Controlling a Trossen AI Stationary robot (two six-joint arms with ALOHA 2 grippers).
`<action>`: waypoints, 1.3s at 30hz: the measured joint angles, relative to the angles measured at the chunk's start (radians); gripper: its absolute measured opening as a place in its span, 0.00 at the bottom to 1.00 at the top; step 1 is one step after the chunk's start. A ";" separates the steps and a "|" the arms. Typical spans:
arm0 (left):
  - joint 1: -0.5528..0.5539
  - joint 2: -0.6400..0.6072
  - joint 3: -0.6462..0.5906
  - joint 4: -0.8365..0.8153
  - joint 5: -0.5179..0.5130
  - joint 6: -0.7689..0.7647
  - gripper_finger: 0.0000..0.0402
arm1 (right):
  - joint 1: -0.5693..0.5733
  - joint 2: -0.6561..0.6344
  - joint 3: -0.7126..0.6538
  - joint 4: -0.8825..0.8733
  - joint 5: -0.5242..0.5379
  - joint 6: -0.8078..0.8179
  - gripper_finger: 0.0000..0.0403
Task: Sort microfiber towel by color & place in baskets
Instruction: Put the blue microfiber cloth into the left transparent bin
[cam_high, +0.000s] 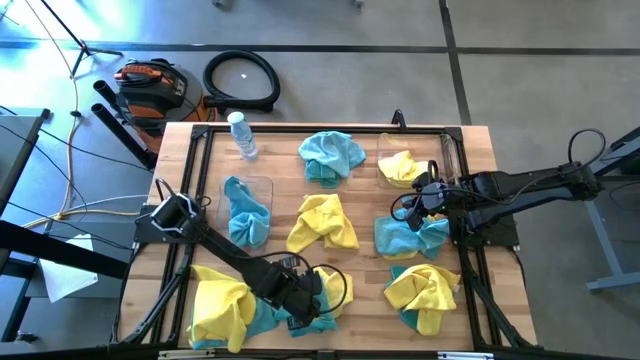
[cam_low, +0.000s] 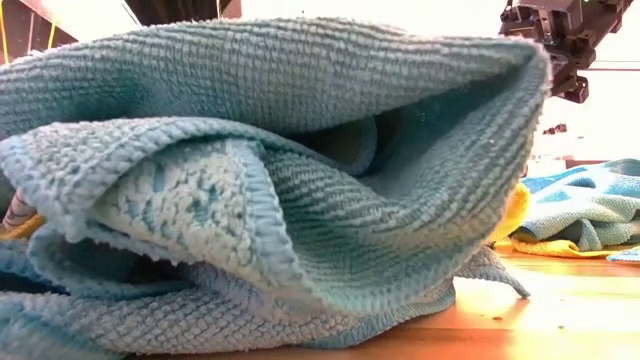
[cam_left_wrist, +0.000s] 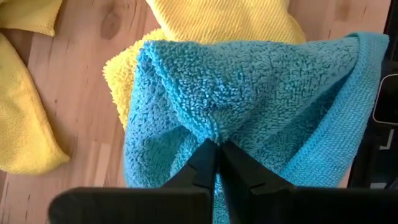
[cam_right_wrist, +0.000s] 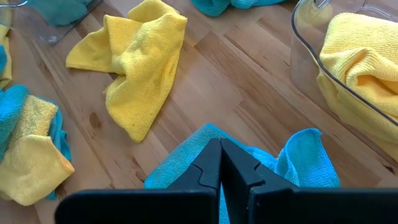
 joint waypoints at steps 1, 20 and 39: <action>0.000 0.000 0.000 -0.001 0.000 0.006 0.02 | 0.000 0.000 0.000 0.000 0.000 0.000 0.00; -0.029 -0.264 0.001 -0.052 -0.199 0.009 0.00 | 0.000 0.000 0.000 0.000 0.002 0.008 0.00; -0.031 -0.688 0.002 -0.556 -0.441 -0.001 0.00 | 0.000 0.000 0.000 0.001 0.121 0.120 0.00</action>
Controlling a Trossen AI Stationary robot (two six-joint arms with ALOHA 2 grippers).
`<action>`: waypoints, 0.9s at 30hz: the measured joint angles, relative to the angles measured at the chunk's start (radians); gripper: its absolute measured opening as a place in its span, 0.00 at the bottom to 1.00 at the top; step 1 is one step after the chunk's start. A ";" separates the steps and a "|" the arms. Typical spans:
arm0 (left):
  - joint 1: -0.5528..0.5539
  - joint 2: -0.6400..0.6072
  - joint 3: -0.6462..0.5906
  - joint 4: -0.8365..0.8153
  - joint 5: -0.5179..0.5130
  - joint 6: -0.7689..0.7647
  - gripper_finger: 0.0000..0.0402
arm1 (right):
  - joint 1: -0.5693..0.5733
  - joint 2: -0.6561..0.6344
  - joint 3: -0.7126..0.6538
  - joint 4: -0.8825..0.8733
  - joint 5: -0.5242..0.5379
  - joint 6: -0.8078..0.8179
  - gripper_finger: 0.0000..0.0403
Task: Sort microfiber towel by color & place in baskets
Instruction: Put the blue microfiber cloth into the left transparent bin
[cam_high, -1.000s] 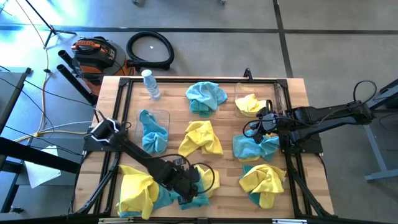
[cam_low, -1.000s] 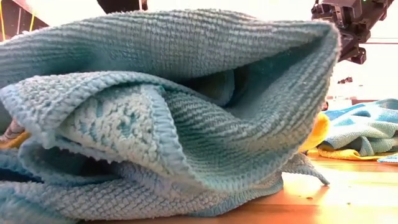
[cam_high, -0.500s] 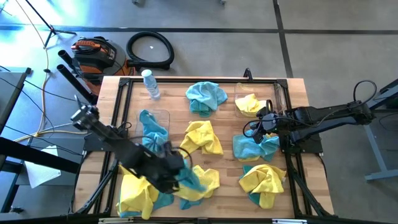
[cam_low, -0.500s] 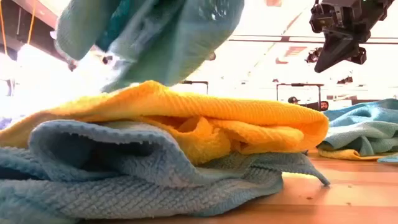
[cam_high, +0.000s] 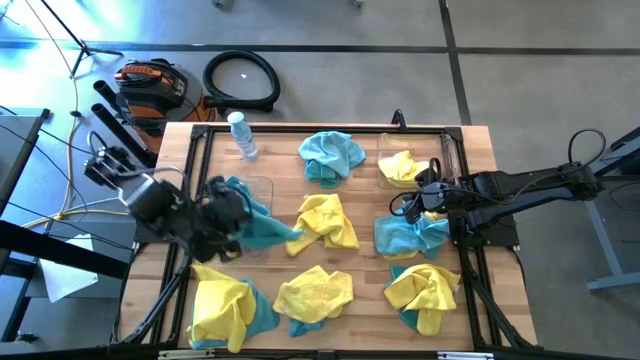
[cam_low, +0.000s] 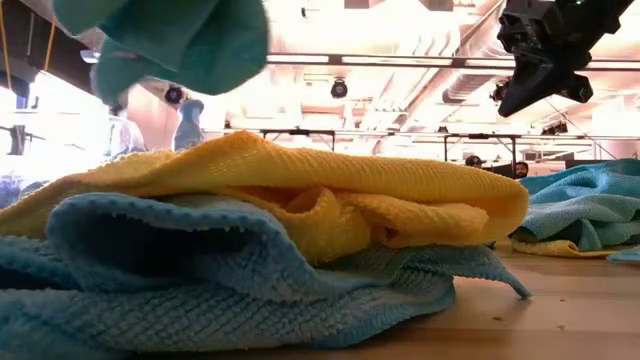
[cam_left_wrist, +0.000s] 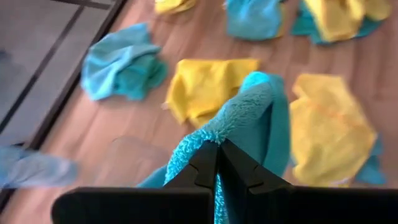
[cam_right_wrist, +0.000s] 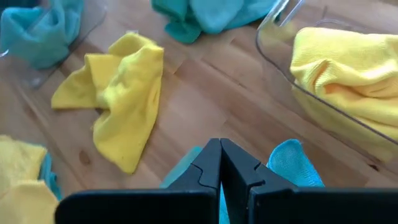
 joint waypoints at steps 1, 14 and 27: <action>0.004 -0.018 0.000 -0.036 0.001 -0.008 0.00 | 0.000 0.000 0.000 0.000 0.006 0.014 0.00; 0.078 -0.163 -0.021 -0.126 0.235 -0.052 0.00 | 0.000 0.002 0.000 0.000 0.062 0.099 0.00; 0.257 -0.162 -0.364 -0.087 0.469 -0.093 0.00 | 0.000 0.002 0.000 0.000 0.088 0.123 0.00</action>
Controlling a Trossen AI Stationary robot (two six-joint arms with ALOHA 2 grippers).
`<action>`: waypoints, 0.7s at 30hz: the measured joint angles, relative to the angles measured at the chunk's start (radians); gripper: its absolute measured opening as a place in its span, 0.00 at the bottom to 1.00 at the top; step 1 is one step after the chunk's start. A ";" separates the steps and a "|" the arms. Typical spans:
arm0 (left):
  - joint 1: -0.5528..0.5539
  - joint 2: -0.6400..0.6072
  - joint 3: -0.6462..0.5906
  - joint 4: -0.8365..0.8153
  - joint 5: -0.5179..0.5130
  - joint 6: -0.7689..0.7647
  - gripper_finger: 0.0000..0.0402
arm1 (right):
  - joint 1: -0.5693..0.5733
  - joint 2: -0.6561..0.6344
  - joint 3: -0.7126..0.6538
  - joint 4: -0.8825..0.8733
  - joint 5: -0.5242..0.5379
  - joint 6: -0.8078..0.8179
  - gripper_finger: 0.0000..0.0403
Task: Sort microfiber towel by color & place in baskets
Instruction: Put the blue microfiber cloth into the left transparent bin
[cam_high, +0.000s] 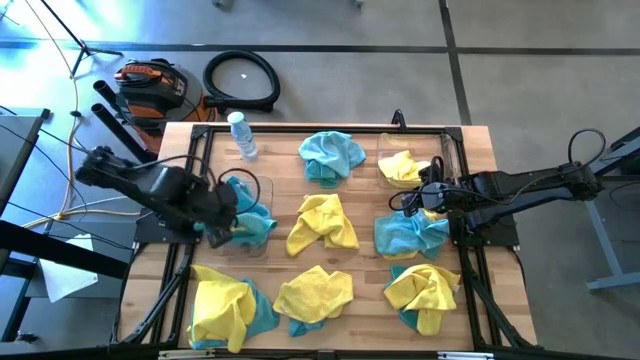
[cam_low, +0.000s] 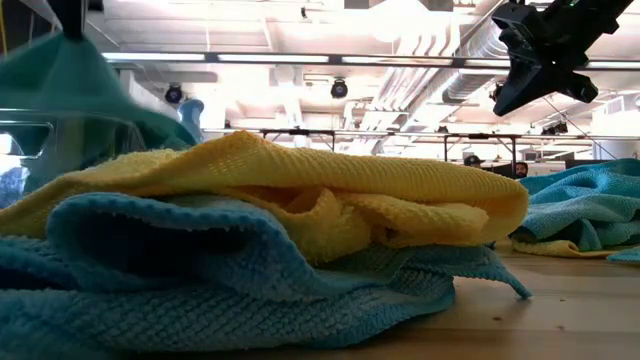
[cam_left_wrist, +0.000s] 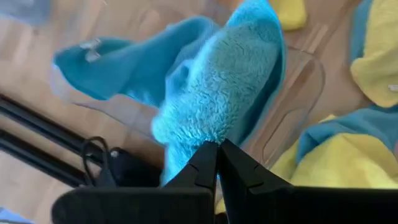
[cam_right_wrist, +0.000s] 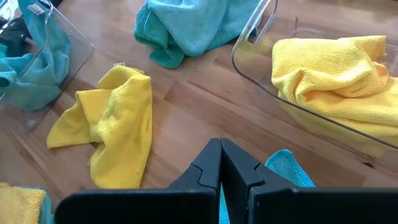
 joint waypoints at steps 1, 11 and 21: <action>0.009 0.000 -0.027 0.035 0.003 0.011 0.00 | 0.000 0.000 0.000 0.000 0.000 -0.004 0.00; 0.103 0.073 -0.209 0.192 -0.029 0.232 0.00 | 0.000 0.000 0.000 0.000 0.007 -0.006 0.00; 0.185 0.223 -0.279 0.293 0.014 0.496 0.00 | 0.000 0.000 0.000 -0.003 0.007 -0.006 0.00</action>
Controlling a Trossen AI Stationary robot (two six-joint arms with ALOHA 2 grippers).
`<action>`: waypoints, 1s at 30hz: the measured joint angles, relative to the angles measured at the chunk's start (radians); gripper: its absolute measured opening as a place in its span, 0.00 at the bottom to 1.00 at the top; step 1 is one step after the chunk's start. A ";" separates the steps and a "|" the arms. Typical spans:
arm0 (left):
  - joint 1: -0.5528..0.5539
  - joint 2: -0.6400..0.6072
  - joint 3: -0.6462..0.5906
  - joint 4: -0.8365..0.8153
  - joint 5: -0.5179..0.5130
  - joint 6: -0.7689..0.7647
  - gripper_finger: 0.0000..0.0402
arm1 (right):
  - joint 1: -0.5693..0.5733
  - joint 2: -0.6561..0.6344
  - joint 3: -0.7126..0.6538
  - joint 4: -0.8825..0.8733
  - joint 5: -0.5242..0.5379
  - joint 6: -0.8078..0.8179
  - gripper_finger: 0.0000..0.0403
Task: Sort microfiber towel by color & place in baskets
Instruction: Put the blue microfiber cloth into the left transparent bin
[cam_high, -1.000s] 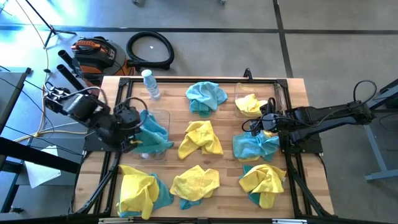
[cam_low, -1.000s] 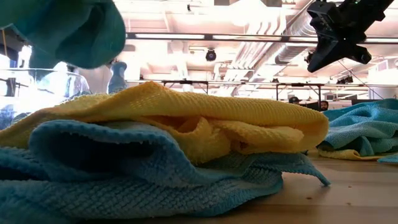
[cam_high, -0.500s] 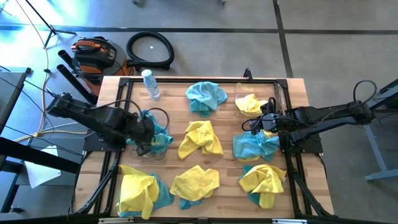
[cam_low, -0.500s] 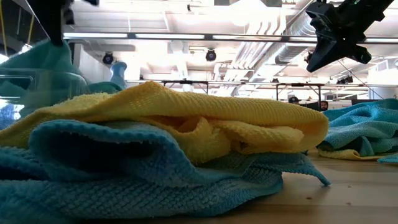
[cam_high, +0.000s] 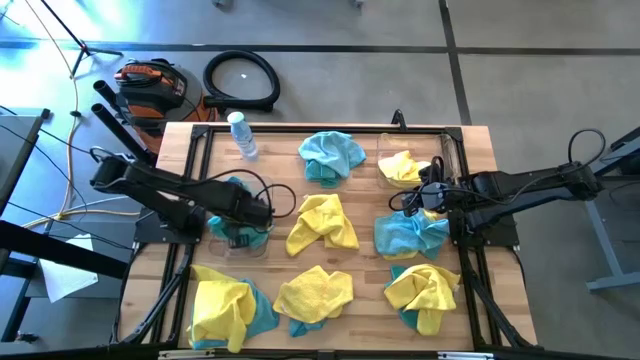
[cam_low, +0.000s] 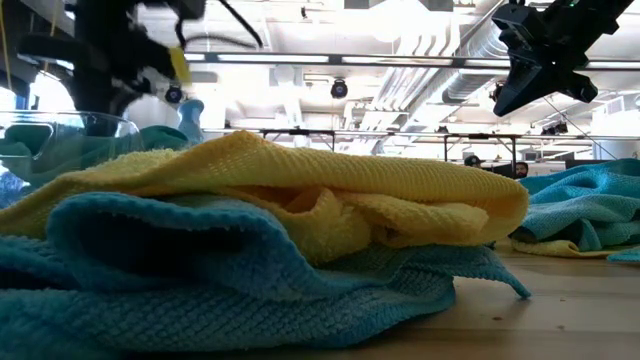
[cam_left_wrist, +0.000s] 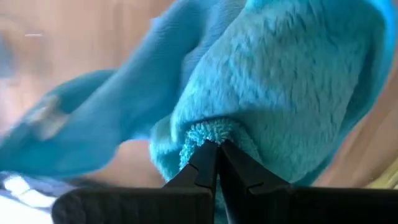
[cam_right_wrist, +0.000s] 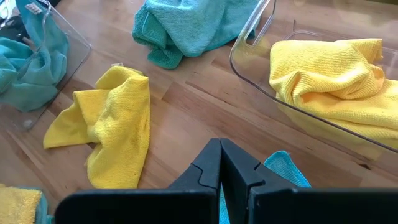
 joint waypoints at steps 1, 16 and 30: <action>0.011 0.005 -0.015 0.032 0.023 0.007 0.00 | 0.000 0.000 0.000 0.000 0.000 0.000 0.00; 0.075 0.009 -0.196 0.331 0.089 -0.009 0.00 | 0.000 0.000 0.000 -0.001 0.000 0.000 0.00; 0.074 0.009 -0.198 0.347 0.086 -0.018 0.12 | 0.000 0.000 0.000 -0.005 -0.001 0.000 0.00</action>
